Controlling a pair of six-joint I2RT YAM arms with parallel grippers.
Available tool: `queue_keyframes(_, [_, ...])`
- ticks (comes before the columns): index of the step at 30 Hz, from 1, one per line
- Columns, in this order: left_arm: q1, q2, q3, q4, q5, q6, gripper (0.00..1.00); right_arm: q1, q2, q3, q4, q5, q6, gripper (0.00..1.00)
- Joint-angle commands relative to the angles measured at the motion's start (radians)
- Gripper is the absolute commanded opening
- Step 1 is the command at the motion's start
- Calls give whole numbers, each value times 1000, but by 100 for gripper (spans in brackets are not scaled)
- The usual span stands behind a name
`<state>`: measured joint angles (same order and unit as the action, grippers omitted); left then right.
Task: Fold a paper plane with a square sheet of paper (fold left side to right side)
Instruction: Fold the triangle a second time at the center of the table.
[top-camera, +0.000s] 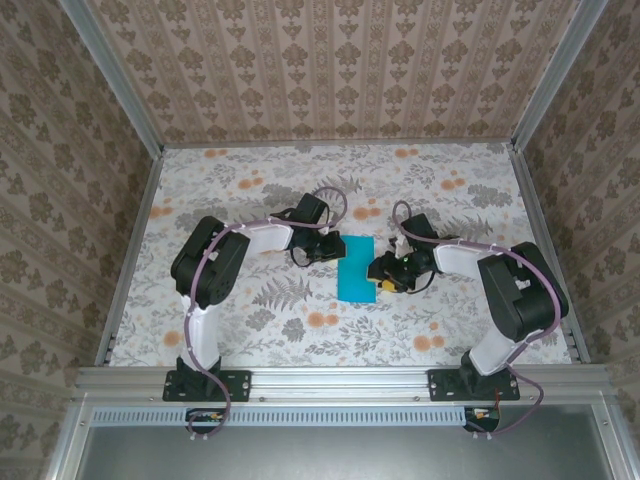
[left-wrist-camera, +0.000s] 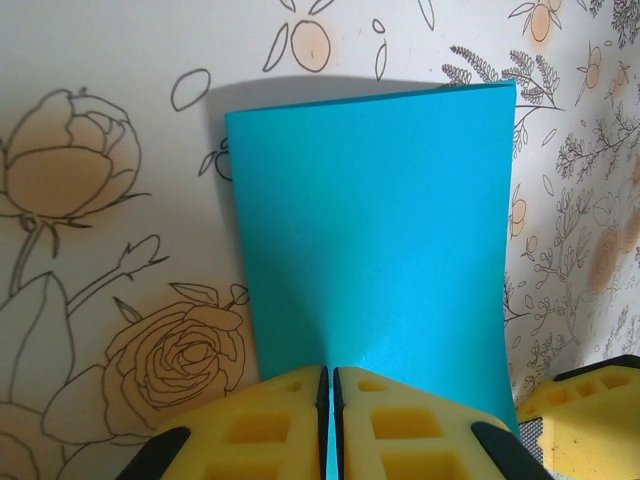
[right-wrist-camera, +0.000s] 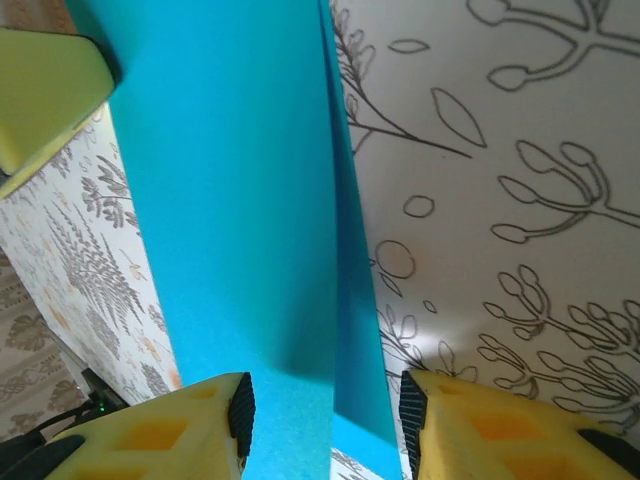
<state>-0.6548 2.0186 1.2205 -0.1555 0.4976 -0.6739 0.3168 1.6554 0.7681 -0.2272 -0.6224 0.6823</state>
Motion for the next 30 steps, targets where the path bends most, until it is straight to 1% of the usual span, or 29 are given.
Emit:
queue_keyframes(1, [-3, 5, -9, 2, -13, -10, 13, 10, 19, 1, 45, -52, 35, 43])
queue_keyframes(7, [-3, -11, -7, 7, -9, 0, 13, 11, 21, 2, 77, -58, 59, 36])
queue_keyframes(9, [-2, -32, -7, 6, -9, 18, 15, 10, 20, 9, 78, -53, 63, 33])
queue_keyframes(11, [1, -69, -15, 6, -16, 49, 21, 11, 14, 16, 78, -44, 69, 32])
queue_keyframes(13, [3, -134, -40, 14, -37, 96, 33, 8, 13, 22, 84, -43, 77, 30])
queue_keyframes(15, [3, -207, -85, 33, -50, 142, 42, 4, 20, 28, 96, -48, 92, 30])
queue_keyframes(19, [-16, -363, -193, 53, -76, 219, 52, 1, 41, 56, 105, -58, 112, 29])
queue_keyframes(21, [-46, -432, -238, 40, -93, 268, 57, -1, 55, 78, 100, -59, 118, 28])
queue_keyframes(25, [-167, -523, -287, -33, -190, 363, 67, -2, 89, 121, 92, -60, 123, 27])
queue_keyframes(27, [-233, -537, -294, -59, -250, 393, 70, -3, 102, 141, 88, -54, 124, 27])
queue_keyframes(30, [-315, -526, -291, -88, -337, 416, 73, -4, 122, 168, 84, -56, 125, 26])
